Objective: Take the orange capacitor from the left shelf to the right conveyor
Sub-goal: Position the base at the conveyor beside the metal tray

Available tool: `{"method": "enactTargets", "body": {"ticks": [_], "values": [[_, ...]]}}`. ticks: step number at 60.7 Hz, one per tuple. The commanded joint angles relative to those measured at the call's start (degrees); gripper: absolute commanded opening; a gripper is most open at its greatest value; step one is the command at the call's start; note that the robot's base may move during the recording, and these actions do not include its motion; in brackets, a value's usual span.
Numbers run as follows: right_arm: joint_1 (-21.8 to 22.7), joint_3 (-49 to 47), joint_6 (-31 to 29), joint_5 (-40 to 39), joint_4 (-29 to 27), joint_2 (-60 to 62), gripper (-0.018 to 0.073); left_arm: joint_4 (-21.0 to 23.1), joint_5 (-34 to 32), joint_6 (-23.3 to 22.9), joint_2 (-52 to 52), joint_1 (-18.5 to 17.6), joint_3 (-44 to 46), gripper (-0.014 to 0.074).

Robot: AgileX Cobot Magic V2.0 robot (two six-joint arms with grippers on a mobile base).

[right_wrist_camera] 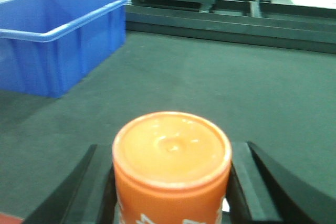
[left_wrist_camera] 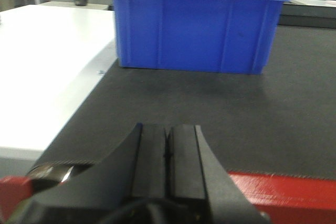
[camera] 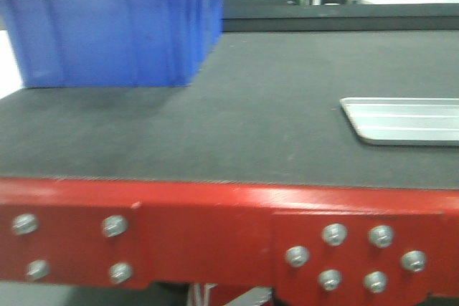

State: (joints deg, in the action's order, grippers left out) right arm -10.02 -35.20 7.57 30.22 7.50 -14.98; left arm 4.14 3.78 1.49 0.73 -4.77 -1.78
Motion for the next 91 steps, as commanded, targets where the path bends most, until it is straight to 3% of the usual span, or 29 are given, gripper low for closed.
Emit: {"method": "enactTargets", "body": {"ticks": [1, 91], "values": [[0.2, -1.5, 0.0, -5.3, 0.7, -0.7, 0.0088, 0.1, -5.2, -0.1, 0.6, 0.0, 0.2, -0.0127], [0.2, -1.5, 0.0, -5.3, 0.7, -0.7, 0.0088, 0.1, -5.2, -0.1, 0.6, 0.0, 0.2, -0.0127]]}}
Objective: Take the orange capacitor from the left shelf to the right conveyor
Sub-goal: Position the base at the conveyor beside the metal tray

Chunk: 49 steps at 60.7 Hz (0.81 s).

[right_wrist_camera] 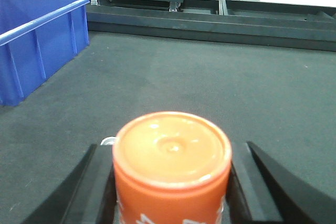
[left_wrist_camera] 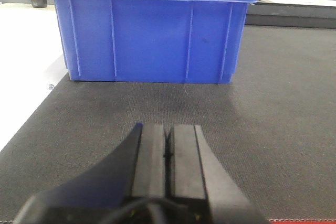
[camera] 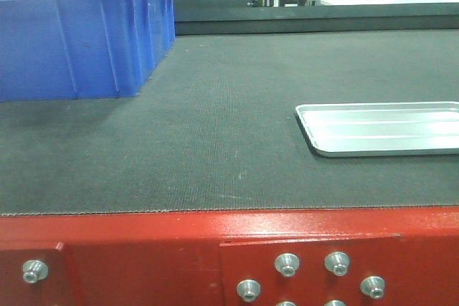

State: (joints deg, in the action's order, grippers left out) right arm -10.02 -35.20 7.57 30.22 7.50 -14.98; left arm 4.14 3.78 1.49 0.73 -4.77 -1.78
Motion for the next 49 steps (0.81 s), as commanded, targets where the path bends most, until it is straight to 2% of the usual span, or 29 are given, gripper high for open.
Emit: {"method": "enactTargets", "body": {"ticks": [1, 13, 25, 35, 49], "values": [[0.2, -1.5, 0.0, -5.3, 0.7, -0.7, 0.0088, 0.1, -5.2, -0.1, 0.6, 0.0, 0.2, -0.0127], [0.2, -1.5, 0.0, -5.3, 0.6, -0.7, 0.0088, 0.1, -5.2, -0.1, 0.6, 0.0, 0.2, -0.0127], [-0.9, -2.1, 0.0, -11.3, -0.5, -8.9, 0.0088, 0.1, -5.2, -0.1, 0.6, 0.0, 0.2, -0.0127], [-2.3, -2.2, 0.0, -24.6, -1.3, -22.6, 0.0088, 0.1, -5.2, -0.1, 0.6, 0.0, 0.2, -0.0127], [-2.2, -2.2, 0.0, -44.3, -1.3, -41.0, 0.0088, 0.1, -5.2, -0.1, 0.6, 0.0, 0.2, -0.0127]]}}
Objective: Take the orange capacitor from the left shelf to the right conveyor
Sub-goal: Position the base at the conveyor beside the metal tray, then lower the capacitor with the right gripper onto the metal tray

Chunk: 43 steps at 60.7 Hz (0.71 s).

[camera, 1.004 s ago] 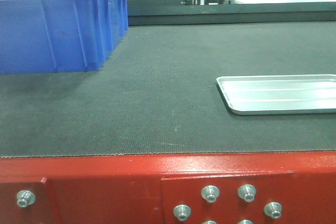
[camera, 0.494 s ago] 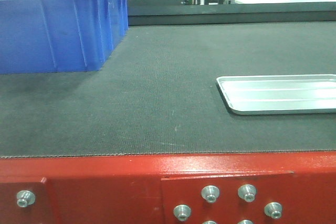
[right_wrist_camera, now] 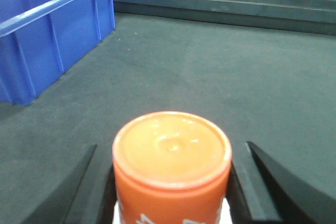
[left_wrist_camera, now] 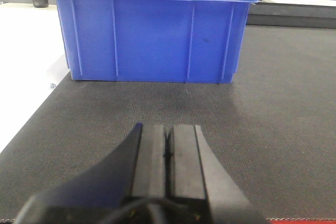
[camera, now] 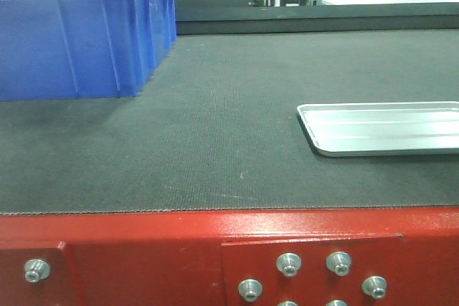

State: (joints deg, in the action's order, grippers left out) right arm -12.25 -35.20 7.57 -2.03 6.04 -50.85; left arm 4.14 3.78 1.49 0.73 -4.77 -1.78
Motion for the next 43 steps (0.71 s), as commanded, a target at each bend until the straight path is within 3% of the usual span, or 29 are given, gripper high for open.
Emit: {"method": "enactTargets", "body": {"ticks": [1, 16, 34, 43], "values": [[0.0, -2.2, 0.0, -12.9, 0.1, -6.1, 0.0088, 0.1, -5.2, -0.1, 0.6, 0.0, 0.2, -0.0127], [0.4, -2.0, 0.0, -24.5, 0.2, -21.5, 0.0088, 0.1, -5.2, -0.1, 0.6, 0.0, 0.2, -0.0127], [6.9, 1.3, 0.0, -39.5, 1.3, -30.5, 0.0088, 0.1, -5.2, -0.1, 0.6, 0.0, 0.2, -0.0127], [8.1, 2.9, 0.0, -47.0, 2.3, -34.5, 0.0088, 0.1, -5.2, -0.1, 0.6, 0.0, 0.2, -0.0127]]}}
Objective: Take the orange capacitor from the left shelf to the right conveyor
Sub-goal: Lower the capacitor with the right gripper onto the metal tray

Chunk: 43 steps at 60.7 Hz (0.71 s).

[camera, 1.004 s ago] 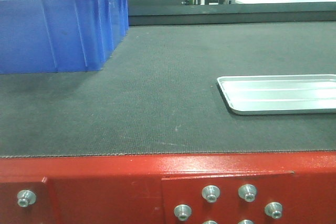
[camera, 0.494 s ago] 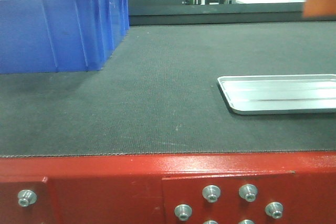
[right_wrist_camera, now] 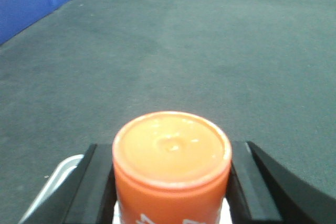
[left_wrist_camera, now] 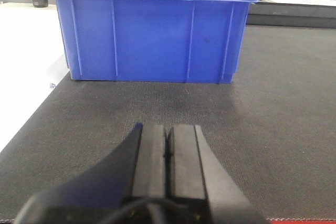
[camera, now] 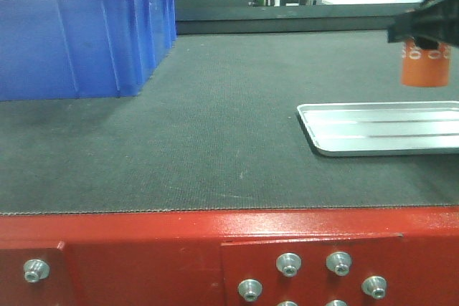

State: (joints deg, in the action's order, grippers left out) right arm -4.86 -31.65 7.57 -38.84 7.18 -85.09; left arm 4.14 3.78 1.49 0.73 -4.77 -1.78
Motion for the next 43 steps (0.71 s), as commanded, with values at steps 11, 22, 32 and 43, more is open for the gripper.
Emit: {"method": "enactTargets", "body": {"ticks": [11, 22, 32, 43], "values": [[0.7, -0.6, 0.0, -19.1, 4.9, -6.9, 0.0088, 0.1, -5.2, -0.1, 0.6, 0.0, 0.2, -0.0127], [0.7, -0.6, 0.0, -23.2, 4.9, -11.6, 0.0088, 0.1, -5.2, -0.1, 0.6, 0.0, 0.2, -0.0127], [0.7, -0.6, 0.0, -23.7, 5.1, -14.1, 0.0088, 0.1, -5.2, -0.1, 0.6, 0.0, 0.2, -0.0127], [0.7, -0.6, 0.0, -23.7, 5.9, -14.6, 0.0099, 0.1, -5.2, -0.1, 0.6, 0.0, 0.2, -0.0127]]}}
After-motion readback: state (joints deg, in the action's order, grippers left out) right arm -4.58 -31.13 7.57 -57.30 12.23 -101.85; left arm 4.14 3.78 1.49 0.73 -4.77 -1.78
